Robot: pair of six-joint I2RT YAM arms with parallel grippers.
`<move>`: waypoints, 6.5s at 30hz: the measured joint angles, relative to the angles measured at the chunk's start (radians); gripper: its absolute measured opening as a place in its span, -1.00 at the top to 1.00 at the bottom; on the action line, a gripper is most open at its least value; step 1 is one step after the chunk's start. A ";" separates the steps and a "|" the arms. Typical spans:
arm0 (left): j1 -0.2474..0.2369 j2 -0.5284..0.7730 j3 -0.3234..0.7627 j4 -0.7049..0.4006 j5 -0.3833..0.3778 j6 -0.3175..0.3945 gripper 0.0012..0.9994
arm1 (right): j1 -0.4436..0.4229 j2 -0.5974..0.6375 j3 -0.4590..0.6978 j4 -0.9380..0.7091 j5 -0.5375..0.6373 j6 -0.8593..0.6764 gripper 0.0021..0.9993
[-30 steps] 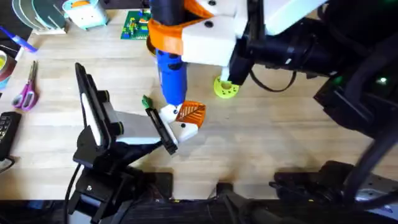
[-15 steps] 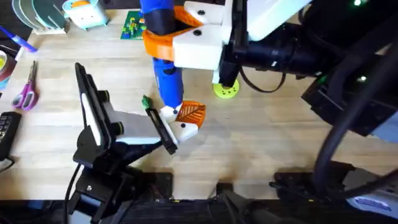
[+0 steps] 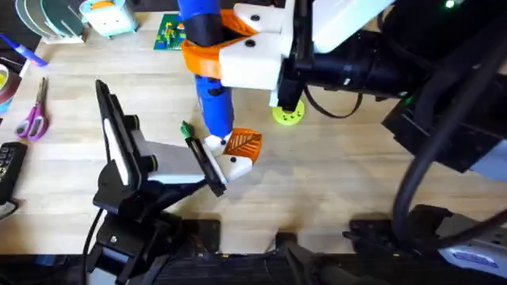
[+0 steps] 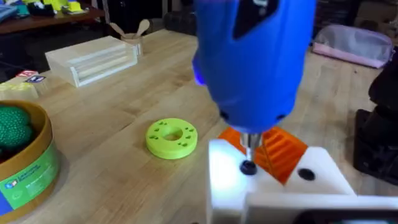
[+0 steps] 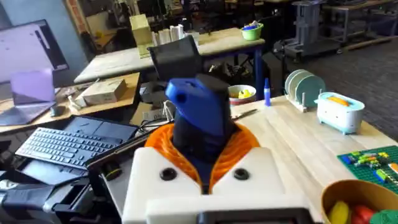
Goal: Pick up the gripper from the table and insert it into the empty holder that is missing its gripper. Then pick up a screw, insert it into the mounting hole, and use the screwdriver to tighten it. Finally, clean up the table by picking up the vegetable and placing it into the bucket.
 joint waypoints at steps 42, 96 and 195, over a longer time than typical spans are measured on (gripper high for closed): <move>0.000 0.000 0.000 0.000 -0.003 -0.004 0.99 | -0.432 0.065 -0.001 -0.052 0.169 -0.427 0.96; 0.000 0.000 0.000 0.000 -0.003 -0.005 -0.82 | -0.419 0.271 0.100 -0.727 0.821 -0.919 -0.88; 0.320 1.274 0.813 -0.871 -0.589 -0.554 0.97 | -0.419 0.076 0.168 -0.865 0.704 -0.537 -0.89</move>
